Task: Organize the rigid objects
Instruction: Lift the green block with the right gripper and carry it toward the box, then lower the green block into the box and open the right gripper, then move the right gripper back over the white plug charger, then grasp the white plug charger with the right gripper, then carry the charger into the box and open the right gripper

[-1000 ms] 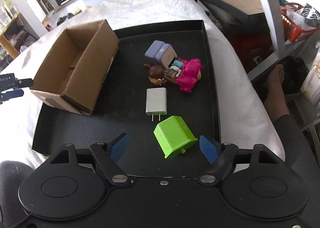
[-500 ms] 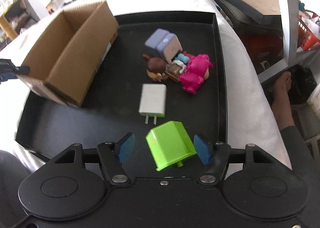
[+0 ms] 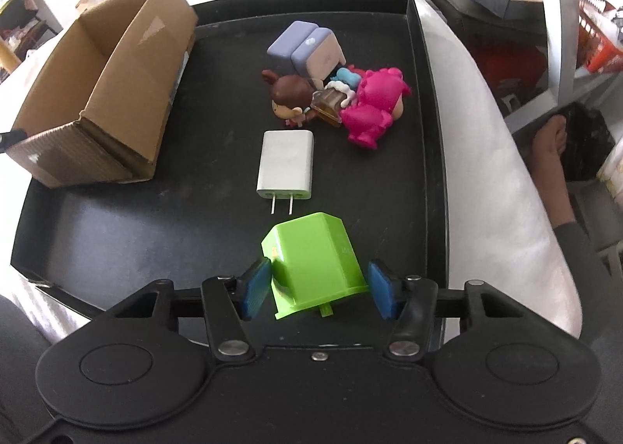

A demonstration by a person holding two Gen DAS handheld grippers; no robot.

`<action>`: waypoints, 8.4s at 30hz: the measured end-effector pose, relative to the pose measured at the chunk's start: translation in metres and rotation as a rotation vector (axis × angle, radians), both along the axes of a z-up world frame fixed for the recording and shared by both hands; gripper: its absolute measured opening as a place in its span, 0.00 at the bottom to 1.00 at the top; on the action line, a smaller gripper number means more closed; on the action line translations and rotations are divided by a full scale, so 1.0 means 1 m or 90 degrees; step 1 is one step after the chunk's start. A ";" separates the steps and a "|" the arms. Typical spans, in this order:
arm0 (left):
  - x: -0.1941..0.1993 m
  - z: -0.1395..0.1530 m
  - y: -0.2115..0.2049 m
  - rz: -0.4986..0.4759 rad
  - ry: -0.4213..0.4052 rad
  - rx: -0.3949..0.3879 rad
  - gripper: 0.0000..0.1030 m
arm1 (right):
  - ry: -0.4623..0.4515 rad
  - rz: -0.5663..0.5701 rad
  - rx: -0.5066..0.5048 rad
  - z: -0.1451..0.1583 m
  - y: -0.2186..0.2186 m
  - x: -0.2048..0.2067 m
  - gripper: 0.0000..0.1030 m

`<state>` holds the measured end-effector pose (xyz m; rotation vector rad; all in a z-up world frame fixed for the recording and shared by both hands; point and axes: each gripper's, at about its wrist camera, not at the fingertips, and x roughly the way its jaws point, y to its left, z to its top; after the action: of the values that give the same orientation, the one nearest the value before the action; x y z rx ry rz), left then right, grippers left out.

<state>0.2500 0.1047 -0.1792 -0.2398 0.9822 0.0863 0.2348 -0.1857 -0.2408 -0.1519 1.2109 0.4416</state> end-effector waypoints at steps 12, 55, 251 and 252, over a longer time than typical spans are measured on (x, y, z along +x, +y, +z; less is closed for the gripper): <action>-0.019 0.002 -0.006 -0.060 0.015 0.024 0.08 | 0.087 -0.065 0.045 -0.005 -0.009 0.016 0.53; -0.059 0.000 -0.003 -0.025 -0.037 -0.002 0.08 | 0.046 0.067 0.073 0.058 0.042 0.038 0.49; -0.065 -0.014 -0.012 0.045 -0.111 -0.008 0.09 | -0.125 0.187 0.044 0.142 0.141 0.026 0.13; -0.065 -0.014 -0.013 0.045 -0.111 -0.007 0.10 | -0.129 0.193 0.047 0.145 0.145 0.026 0.13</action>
<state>0.1848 0.0919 -0.1933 -0.2876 0.8011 0.1228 0.2609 -0.0408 -0.0957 -0.3115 0.9733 0.7165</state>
